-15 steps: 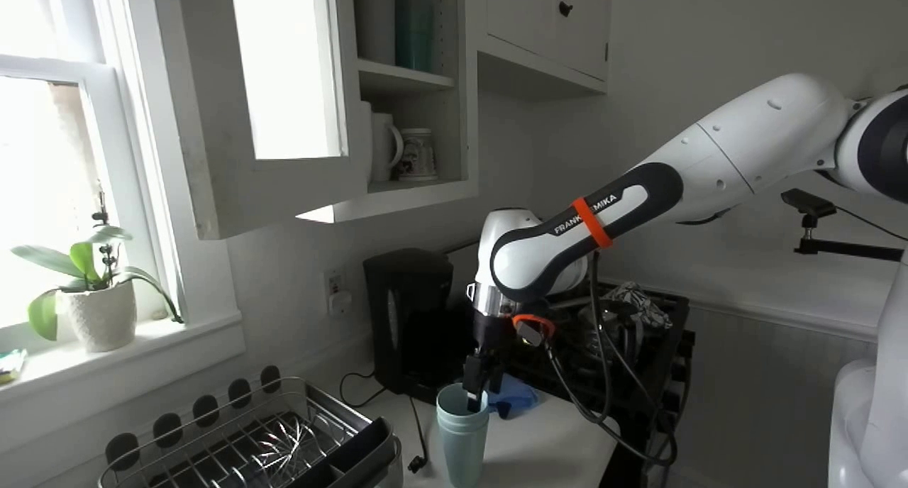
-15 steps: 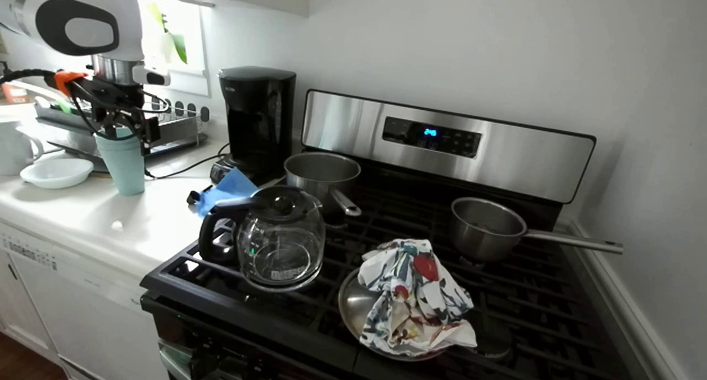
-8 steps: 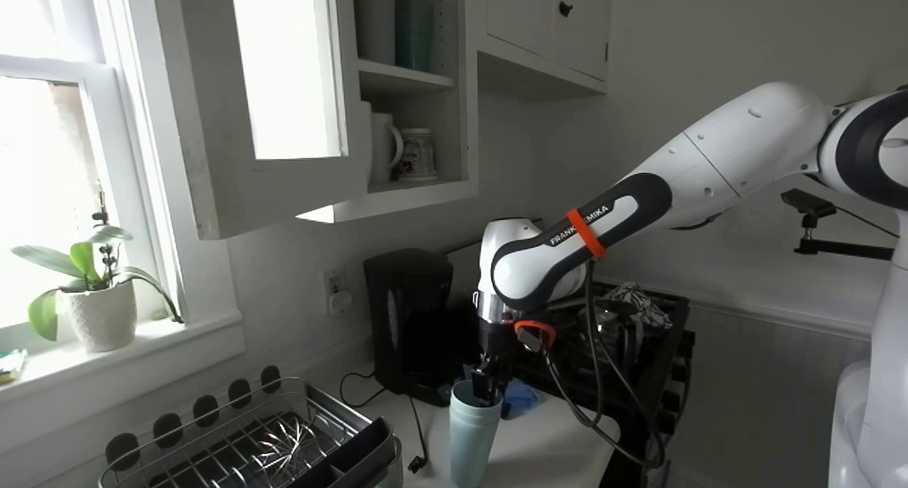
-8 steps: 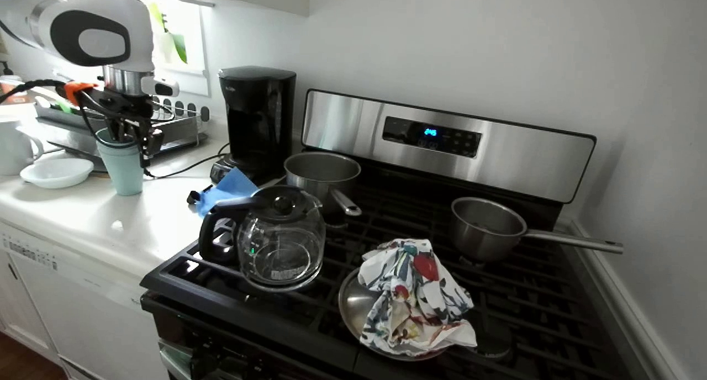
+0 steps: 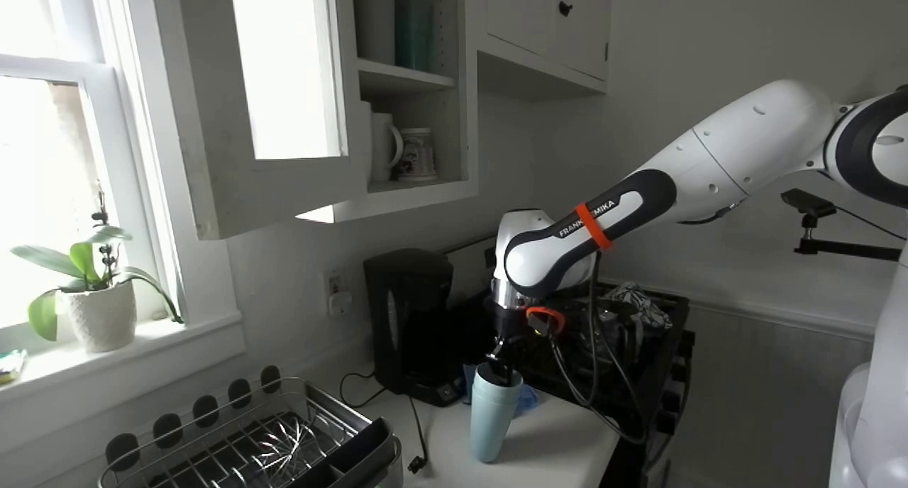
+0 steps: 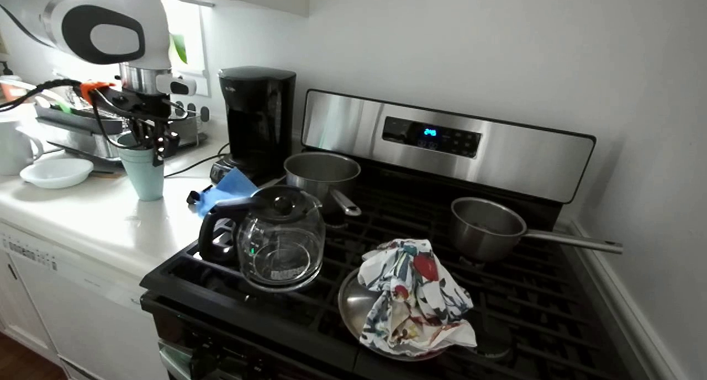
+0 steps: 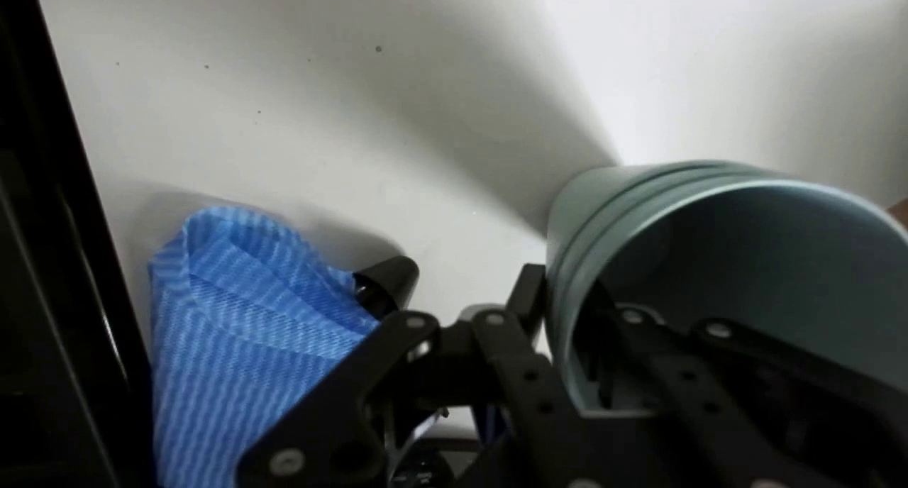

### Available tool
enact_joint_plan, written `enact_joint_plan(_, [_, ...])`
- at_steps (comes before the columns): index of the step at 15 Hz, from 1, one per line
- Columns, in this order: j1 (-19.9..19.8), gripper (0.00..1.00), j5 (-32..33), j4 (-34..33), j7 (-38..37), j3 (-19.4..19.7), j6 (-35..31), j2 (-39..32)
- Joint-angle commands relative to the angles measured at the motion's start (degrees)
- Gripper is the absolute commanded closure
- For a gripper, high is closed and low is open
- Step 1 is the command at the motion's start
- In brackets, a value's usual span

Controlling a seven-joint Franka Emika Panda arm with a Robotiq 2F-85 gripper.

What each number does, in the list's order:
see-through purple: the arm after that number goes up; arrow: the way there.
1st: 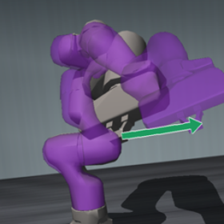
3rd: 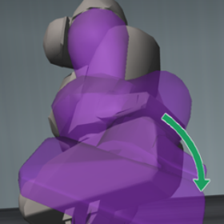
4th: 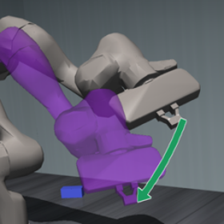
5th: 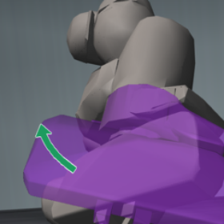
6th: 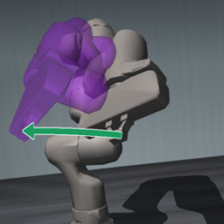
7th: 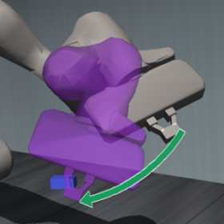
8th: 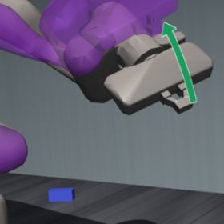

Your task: Stack all the blue cups together, flip the stacked blue cups and place them upside down on the kitchen counter

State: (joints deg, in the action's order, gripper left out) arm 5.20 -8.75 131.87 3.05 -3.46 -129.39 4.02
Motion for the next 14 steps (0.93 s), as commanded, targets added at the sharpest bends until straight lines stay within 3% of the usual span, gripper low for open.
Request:
enact_joint_plan(1, [-1.06, 0.97, 2.33, 1.55, -2.36, 0.17, 0.07, 2.74])
enact_joint_plan(8, [0.20, 0.97, 23.89, 2.13, -15.14, -4.67, 0.42, 4.30])
enact_joint_plan(13, [2.13, 0.97, 32.70, 2.57, -22.64, -8.74, 0.16, 2.89])
enact_joint_plan(14, [2.44, 0.62, 33.33, 2.53, -23.68, -9.22, 0.19, 2.54])
